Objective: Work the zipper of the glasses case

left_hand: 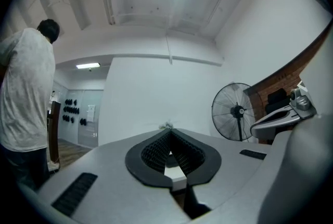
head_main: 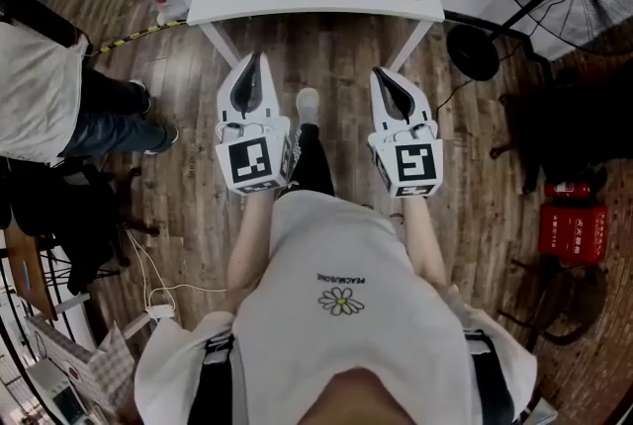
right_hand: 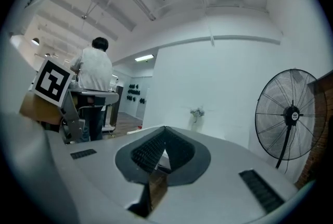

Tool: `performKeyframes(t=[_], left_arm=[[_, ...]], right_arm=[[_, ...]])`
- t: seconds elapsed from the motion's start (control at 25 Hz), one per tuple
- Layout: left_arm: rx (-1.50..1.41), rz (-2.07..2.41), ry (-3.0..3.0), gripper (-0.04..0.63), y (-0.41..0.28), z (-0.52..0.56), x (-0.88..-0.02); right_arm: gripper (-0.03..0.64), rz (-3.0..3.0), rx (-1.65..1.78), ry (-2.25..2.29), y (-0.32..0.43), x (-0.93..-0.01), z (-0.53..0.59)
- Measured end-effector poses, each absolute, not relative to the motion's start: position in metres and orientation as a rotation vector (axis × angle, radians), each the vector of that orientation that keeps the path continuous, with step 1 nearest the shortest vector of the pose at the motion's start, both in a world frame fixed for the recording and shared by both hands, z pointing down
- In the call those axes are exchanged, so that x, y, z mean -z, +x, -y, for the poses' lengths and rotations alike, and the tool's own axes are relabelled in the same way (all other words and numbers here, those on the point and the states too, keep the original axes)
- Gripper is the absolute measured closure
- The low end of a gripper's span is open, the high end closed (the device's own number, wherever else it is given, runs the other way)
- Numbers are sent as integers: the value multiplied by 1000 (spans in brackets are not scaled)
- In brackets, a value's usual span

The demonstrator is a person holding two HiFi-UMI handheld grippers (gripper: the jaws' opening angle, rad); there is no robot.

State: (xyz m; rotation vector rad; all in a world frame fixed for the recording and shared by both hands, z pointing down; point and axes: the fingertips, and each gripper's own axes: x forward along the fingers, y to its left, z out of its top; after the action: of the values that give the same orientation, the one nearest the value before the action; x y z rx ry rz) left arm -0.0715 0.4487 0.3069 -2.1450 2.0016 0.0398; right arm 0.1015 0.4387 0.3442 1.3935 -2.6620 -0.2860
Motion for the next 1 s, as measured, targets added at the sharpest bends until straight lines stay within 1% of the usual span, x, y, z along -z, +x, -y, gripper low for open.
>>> performKeyframes(t=[0.2,0.32,0.44,0.68,1.0], left_arm=[[-69,-1987,-2157,580,-81,-390,-302],[-76,-1967,-2187,580,-91,-337,-306],[-95,-1952,-2222,580,-97,-274,-308],[-81,-1888,-2294,580,-98,-147,-308],[-64,-1884,-2376,580,-141,22,-317]], right_arm=[[609,2661,299,1386,92,-339,-387],[609,2629,300,1419,83,-343,-340],[609,2591,320,1431,77,-347,-284],[609,2537,213,1516,78,-344,-158],[609,2477,159,1529,44,-339,10]])
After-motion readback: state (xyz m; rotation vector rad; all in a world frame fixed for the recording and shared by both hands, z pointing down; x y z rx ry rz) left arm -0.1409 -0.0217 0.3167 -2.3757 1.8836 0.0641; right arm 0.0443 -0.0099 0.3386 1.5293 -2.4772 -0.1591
